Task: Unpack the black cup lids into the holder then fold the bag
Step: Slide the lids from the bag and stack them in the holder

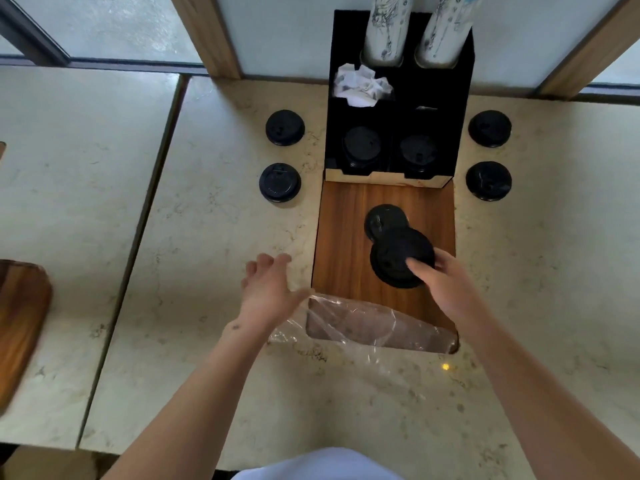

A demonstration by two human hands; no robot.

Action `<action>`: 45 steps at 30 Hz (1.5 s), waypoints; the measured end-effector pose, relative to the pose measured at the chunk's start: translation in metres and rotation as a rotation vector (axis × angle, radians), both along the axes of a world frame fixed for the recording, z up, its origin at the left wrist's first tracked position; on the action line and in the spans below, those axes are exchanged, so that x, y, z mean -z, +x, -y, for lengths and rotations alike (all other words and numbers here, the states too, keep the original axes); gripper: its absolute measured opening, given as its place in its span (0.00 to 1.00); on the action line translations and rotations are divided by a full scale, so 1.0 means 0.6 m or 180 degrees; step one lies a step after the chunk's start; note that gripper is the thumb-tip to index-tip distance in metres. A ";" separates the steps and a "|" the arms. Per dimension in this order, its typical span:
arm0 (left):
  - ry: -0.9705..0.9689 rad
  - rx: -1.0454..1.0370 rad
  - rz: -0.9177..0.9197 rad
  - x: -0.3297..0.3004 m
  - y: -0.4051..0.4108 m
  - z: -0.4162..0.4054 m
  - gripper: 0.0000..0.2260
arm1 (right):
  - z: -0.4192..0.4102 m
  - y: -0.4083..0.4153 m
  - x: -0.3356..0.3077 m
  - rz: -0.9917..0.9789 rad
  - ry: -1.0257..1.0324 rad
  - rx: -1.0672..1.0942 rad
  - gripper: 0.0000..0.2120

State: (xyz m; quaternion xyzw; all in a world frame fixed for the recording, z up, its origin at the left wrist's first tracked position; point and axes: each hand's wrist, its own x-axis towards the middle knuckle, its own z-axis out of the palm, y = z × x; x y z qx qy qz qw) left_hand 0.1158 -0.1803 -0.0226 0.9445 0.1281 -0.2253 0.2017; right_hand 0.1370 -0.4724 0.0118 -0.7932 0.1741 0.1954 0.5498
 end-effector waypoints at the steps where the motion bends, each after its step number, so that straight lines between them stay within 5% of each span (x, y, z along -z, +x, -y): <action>1: -0.0292 -0.0700 0.0174 0.004 -0.019 -0.013 0.34 | 0.019 -0.023 0.001 -0.0145 0.0080 0.0409 0.03; 3: -0.0945 -0.1706 0.0024 0.013 -0.060 -0.032 0.35 | 0.057 -0.080 0.007 -0.0674 0.0332 0.0777 0.12; 5: -0.1418 -0.2044 -0.0415 0.021 -0.094 -0.032 0.30 | 0.071 -0.129 0.013 -0.1197 0.0279 0.0543 0.22; 10: -0.2367 -0.2457 -0.0500 0.031 -0.107 -0.023 0.08 | 0.007 -0.115 0.022 -0.1558 0.0276 0.0254 0.09; 17: -0.2728 -0.3264 0.0173 0.035 -0.128 -0.107 0.04 | -0.131 0.048 0.003 -0.1028 0.0457 -0.0015 0.04; 23: -0.2713 -0.3579 0.0691 0.058 -0.203 -0.218 0.10 | -0.321 0.186 -0.019 -0.0627 0.0263 -0.0815 0.15; 26: -0.2938 -0.3788 0.0750 0.060 -0.236 -0.256 0.13 | -0.435 0.227 -0.025 -0.0441 -0.0060 -0.1532 0.05; 30: -0.3635 -0.4481 0.0962 0.053 -0.242 -0.291 0.25 | -0.557 0.243 -0.030 -0.0262 -0.0557 -0.2715 0.04; 34: -0.2726 -0.4870 0.1441 0.058 -0.229 -0.334 0.10 | -0.633 0.253 -0.011 -0.0074 -0.0964 -0.3328 0.11; 37: -0.2113 -0.4714 0.1469 0.057 -0.228 -0.346 0.11 | -0.655 0.252 0.010 0.0201 -0.1139 -0.3120 0.13; 41: -0.1810 -0.3811 0.0875 0.040 -0.213 -0.344 0.25 | -0.646 0.241 0.040 -0.0091 -0.0965 -0.2989 0.13; 45: -0.1605 -0.3465 0.0927 0.023 -0.199 -0.334 0.15 | -0.621 0.241 0.049 -0.0048 -0.0993 -0.2945 0.15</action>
